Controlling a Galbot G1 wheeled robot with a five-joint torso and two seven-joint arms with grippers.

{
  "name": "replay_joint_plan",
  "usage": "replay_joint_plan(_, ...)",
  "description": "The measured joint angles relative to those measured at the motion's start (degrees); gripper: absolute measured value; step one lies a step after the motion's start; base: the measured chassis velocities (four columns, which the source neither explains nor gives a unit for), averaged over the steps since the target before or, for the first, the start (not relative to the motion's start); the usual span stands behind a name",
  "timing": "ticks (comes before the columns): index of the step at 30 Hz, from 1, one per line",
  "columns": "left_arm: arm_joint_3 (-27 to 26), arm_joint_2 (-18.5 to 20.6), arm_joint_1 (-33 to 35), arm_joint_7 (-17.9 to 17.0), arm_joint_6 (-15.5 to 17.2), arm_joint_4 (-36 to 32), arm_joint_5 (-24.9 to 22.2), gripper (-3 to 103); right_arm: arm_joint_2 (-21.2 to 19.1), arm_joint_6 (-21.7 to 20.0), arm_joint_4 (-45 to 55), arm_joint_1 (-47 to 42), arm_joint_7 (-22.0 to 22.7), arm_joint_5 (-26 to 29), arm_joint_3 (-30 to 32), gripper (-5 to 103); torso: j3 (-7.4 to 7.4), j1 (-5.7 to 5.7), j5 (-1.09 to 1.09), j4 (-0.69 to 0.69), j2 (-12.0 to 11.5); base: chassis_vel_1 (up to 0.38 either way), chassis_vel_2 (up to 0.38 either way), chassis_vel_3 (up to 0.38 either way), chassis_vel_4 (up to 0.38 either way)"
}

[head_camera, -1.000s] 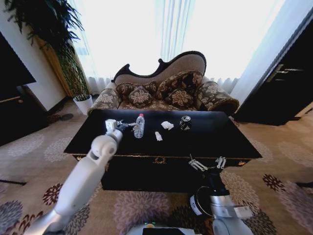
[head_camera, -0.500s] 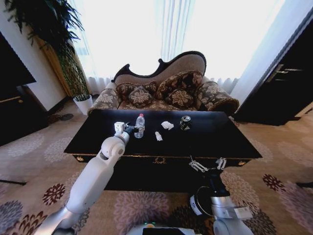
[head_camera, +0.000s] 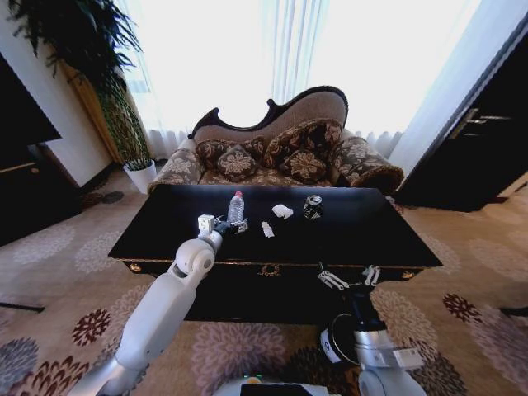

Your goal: Move to the front of the table and place the trash on the table into the trash bin.

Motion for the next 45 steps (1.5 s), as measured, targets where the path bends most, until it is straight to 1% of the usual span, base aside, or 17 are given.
replay_joint_plan(5, -0.4, 0.1, 0.8, 0.1, -0.3, -0.5, 0.0, 90, -0.2, 0.0, 0.2, -0.2, 0.0, 0.1, 0.2, 100, 0.0, 0.0, -0.01, 0.0, 0.0, 0.0, 0.0, 0.0, 0.0)
replay_joint_plan(6, -0.8, 0.4, 1.1, 0.3, -0.4, -1.2, 0.0, 80, -0.2, 0.0, 0.3, -0.3, 0.0, 0.1, 0.2, 100, 0.0, 0.0, 0.0, 0.0, 0.0, 0.0, 0.0, 0.0, 0.0)
replay_joint_plan(8, -1.1, 0.7, 1.4, 0.3, -0.5, -1.8, 0.0, 80, -0.2, 0.0, 0.4, -0.3, 0.0, 0.1, 0.3, 100, 0.0, 0.0, 0.0, 0.0, 0.0, 0.0, 0.0, 0.0, 0.0)
replay_joint_plan(13, -2.8, 1.9, 3.7, 1.0, -0.9, -3.7, 0.0, 59, -0.1, 0.0, 0.7, -0.4, 0.0, 0.1, 0.1, 100, 0.0, 0.0, 0.0, 0.0, 0.0, 0.0, 0.0, 0.0, 0.0)
replay_joint_plan(22, -6.2, 3.0, 8.1, 2.9, -2.1, -7.2, 3.1, 39, -0.3, -0.2, 0.8, -0.4, 0.0, 0.9, -0.3, 100, 0.0, 0.0, -0.01, -0.01, 0.0, 0.0, 0.0, 0.0, 0.0)
replay_joint_plan(24, -9.1, 3.1, 10.9, 5.5, -5.4, -11.0, 7.6, 36, -0.8, -0.7, 0.7, -0.4, -0.4, 4.0, -0.6, 100, 0.0, 0.0, 0.0, 0.0, 0.0, 0.0, 0.0, 0.0, 0.0)
replay_joint_plan(26, -12.4, 3.1, 14.6, 9.8, -11.5, -14.7, 13.3, 36, -1.3, -1.3, 1.0, -0.8, -1.3, 9.6, -1.1, 100, 0.0, 0.0, 0.0, 0.0, 0.0, 0.0, 0.0, 0.0, 0.0)
replay_joint_plan(27, -12.4, 3.1, 14.6, 9.8, -11.5, -14.7, 13.3, 36, -1.3, -1.3, 1.0, -0.8, -1.3, 9.6, -1.1, 100, 0.0, 0.0, 0.0, 0.0, 0.0, 0.0, 0.0, 0.0, 0.0)
replay_joint_plan(28, -14.3, 3.0, 17.1, 13.0, -16.1, -16.8, 17.9, 36, -1.6, -1.9, 1.5, -1.1, -1.9, 13.3, -1.5, 100, -0.01, 0.0, 0.0, 0.0, 0.0, 0.0, 0.0, 0.0, 0.0)
replay_joint_plan(30, -16.8, 2.6, 21.0, 16.8, -21.9, -19.9, 24.3, 36, -2.1, -3.0, 2.5, -1.2, -3.6, 18.7, -2.0, 100, -0.01, -0.01, 0.0, 0.01, 0.0, 0.0, 0.0, 0.0, 0.0)
replay_joint_plan(32, -18.5, 2.2, 24.5, 19.0, -26.1, -22.5, 28.1, 36, -2.5, -4.3, 3.5, -1.1, -4.8, 22.5, -2.8, 100, -0.01, -0.01, -0.01, 0.01, 0.0, 0.0, 0.0, 0.0, 0.0)
replay_joint_plan(34, -19.1, 2.1, 25.6, 19.7, -27.7, -23.3, 29.1, 36, -2.6, -4.9, 3.9, -1.1, -5.1, 23.6, -3.1, 100, -0.01, -0.01, -0.01, 0.02, 0.0, 0.0, 0.0, 0.0, 0.0)
replay_joint_plan(36, -21.0, 2.1, 28.4, 22.2, -34.9, -24.8, 32.9, 36, -2.9, -7.6, 6.1, -1.4, -5.4, 27.6, -5.5, 100, -0.01, -0.01, -0.01, 0.01, 0.0, 0.0, 0.0, 0.0, 0.0)
replay_joint_plan(37, -21.0, 2.1, 28.4, 22.2, -34.9, -24.8, 32.9, 36, -2.9, -7.6, 6.1, -1.4, -5.4, 27.6, -5.5, 100, -0.01, -0.01, -0.01, 0.01, 0.0, 0.0, 0.0, 0.0, 0.0)
replay_joint_plan(39, -21.7, 2.4, 29.9, 23.6, -41.6, -25.2, 36.0, 36, -3.0, -9.0, 8.0, -1.8, -5.7, 30.1, -7.6, 100, -0.01, 0.0, -0.01, 0.0, 0.0, 0.0, 0.0, 0.0, 0.0)
replay_joint_plan(42, -21.1, 2.4, 31.5, 24.2, -45.3, -26.1, 38.3, 36, -2.8, -9.9, 9.4, -2.4, -6.3, 32.1, -9.3, 100, -0.01, 0.0, -0.01, 0.01, 0.0, 0.0, 0.0, 0.0, 0.0)
replay_joint_plan(45, -20.5, 2.5, 32.0, 24.8, -46.0, -26.8, 39.3, 36, -2.9, -10.3, 9.5, -2.7, -6.3, 32.4, -10.0, 100, -0.01, -0.01, -0.01, 0.0, 0.0, 0.0, 0.0, 0.0, 0.0)
